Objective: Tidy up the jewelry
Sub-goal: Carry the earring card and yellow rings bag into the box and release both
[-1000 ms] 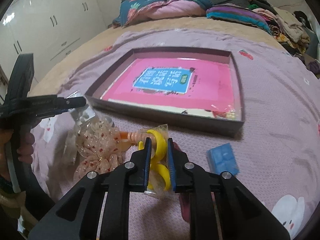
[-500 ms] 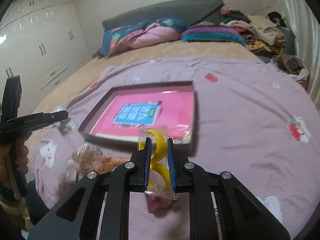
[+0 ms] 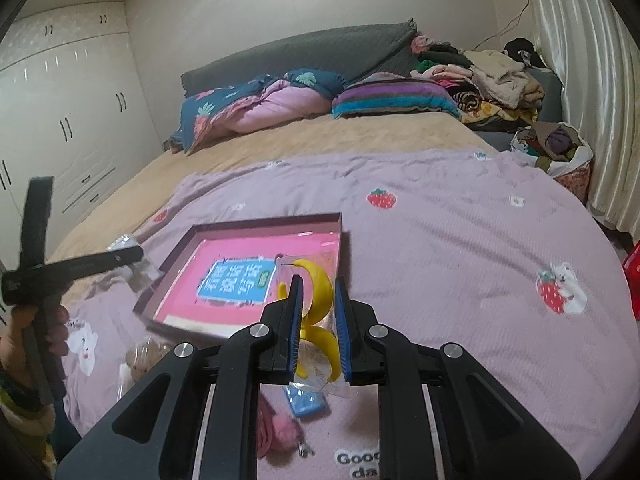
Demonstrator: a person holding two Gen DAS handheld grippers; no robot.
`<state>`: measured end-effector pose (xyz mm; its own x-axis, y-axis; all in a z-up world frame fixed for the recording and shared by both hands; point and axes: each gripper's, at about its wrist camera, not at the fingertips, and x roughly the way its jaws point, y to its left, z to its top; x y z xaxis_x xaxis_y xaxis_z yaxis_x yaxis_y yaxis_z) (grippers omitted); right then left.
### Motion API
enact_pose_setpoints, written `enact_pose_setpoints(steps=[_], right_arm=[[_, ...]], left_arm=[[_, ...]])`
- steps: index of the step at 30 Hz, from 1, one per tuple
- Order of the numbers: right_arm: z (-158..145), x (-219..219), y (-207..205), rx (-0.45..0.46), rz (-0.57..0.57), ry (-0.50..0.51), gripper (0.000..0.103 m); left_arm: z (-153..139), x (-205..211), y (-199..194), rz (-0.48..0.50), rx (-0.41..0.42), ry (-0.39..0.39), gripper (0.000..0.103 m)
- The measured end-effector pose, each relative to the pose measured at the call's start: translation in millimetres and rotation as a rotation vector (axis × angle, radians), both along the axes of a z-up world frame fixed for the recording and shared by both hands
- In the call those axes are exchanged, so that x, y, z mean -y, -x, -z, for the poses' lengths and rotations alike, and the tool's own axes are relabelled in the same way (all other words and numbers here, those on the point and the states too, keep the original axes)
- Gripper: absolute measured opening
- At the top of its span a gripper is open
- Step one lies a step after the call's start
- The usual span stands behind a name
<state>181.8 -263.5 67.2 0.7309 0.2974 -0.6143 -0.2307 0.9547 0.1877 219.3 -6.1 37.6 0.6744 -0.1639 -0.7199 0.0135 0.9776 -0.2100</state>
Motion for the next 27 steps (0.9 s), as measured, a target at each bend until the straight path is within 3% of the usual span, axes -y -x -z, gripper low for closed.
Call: enact_pose_setpoints(steps=[12, 20, 23, 25, 27], right_arm=[[6.3, -18.5, -52.4, -0.015, -0.015, 0.001, 0.015], [27.5, -48.2, -90.6, -0.073, -0.05, 0.002, 0.015], [39.9, -60.8, -102.3, -0.107, -0.065, 0.012, 0.015], [48.5, -69.0, -108.1, -0.124, -0.075, 0.027, 0.015], [58.0, -76.0, -113.0, -0.144, -0.082, 0.037, 0.015]], left_arm=[[29.0, 15.9, -46.4, 0.025, -0.07, -0.027, 0.02], [54.1, 15.8, -60.9, 0.027, -0.123, -0.042, 0.02], [58.6, 9.4, -59.2, 0.006, -0.133, -0.041, 0.031], [60.4, 4.1, -56.5, -0.008, -0.132, -0.051, 0.047], [62.2, -1.9, -52.9, -0.022, -0.136, -0.061, 0.051]])
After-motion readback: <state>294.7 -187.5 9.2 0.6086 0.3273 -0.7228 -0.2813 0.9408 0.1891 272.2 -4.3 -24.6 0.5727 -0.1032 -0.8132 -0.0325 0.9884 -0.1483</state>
